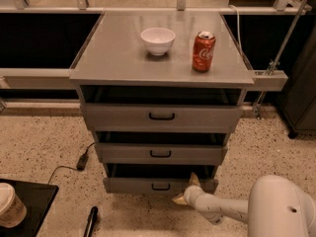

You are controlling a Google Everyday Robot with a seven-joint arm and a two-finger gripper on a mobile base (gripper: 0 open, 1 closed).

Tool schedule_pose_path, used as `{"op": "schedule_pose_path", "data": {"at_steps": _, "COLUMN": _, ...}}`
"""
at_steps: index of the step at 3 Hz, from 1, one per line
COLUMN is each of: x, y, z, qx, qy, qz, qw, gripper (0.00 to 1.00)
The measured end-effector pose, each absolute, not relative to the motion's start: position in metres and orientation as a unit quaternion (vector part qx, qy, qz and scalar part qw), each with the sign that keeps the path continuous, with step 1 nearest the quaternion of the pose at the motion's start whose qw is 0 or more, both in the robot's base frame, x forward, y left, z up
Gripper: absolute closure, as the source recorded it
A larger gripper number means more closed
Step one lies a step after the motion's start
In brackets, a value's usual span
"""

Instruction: Open bottom drawer

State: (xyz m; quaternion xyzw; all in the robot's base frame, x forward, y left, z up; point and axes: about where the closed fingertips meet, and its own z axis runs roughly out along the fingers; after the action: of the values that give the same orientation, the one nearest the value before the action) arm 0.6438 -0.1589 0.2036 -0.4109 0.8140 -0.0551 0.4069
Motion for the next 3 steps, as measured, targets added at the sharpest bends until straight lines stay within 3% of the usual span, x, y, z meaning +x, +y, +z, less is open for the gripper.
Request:
{"op": "schedule_pose_path", "data": {"at_steps": 2, "x": 0.658, "y": -0.163, "z": 0.212, "qx": -0.435, "qy": 0.810, "qz": -0.069, "qw": 0.387, "gripper": 0.00}}
{"op": "schedule_pose_path", "data": {"at_steps": 3, "x": 0.695, "y": -0.193, "z": 0.221, "qx": -0.476, "qy": 0.798, "qz": -0.070, "qw": 0.363, "gripper": 0.00}}
